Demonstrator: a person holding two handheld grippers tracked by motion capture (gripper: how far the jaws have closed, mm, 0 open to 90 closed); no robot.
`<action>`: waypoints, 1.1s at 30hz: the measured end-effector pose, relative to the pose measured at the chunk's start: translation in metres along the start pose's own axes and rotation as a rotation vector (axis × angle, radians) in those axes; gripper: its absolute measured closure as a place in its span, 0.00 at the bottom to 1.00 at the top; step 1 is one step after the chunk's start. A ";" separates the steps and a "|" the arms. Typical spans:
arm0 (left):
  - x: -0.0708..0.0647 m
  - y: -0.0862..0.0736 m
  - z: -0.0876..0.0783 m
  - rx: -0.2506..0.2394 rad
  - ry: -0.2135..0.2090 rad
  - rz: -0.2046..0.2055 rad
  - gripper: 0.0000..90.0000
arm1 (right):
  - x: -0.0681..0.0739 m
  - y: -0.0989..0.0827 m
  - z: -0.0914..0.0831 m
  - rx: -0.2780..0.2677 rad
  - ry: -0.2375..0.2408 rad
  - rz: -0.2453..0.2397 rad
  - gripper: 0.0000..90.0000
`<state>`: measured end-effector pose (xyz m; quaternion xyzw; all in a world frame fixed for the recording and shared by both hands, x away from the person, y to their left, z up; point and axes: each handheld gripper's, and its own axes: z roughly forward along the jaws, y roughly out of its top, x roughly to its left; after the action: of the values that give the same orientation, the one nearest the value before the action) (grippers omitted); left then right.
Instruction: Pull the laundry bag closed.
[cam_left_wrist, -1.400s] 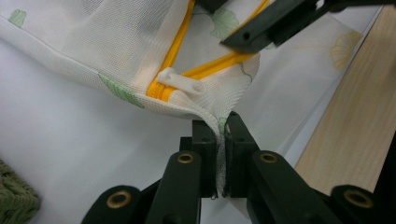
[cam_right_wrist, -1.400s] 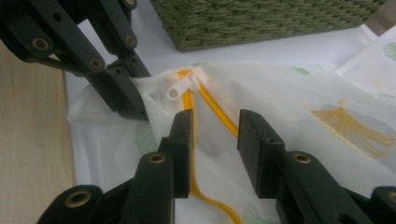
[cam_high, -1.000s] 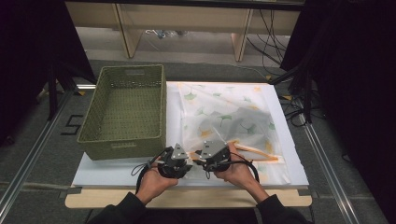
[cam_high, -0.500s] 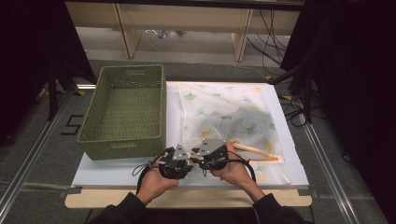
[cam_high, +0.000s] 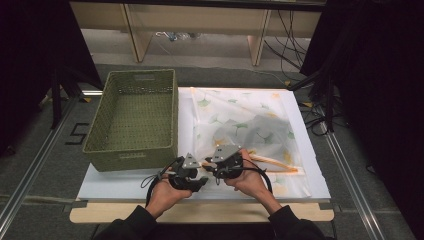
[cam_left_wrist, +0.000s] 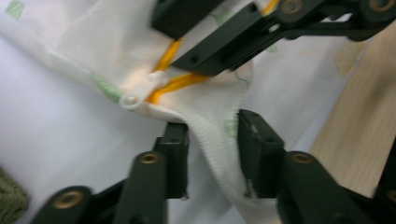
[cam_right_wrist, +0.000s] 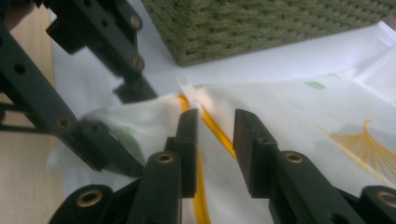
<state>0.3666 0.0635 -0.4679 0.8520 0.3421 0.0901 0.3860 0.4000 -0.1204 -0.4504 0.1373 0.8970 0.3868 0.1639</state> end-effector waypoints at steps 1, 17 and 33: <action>0.003 0.000 -0.001 -0.014 0.000 -0.025 0.63 | -0.002 -0.001 -0.001 0.001 -0.005 0.008 0.81; 0.021 0.000 -0.005 -0.050 -0.085 -0.235 0.49 | -0.024 -0.009 -0.016 -0.017 -0.047 0.078 0.80; 0.009 0.007 0.000 -0.094 0.027 -0.118 0.94 | -0.018 0.002 -0.018 -0.059 -0.031 0.115 0.79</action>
<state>0.3773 0.0664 -0.4644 0.8100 0.3922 0.0946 0.4257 0.4096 -0.1374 -0.4336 0.1896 0.8733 0.4196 0.1594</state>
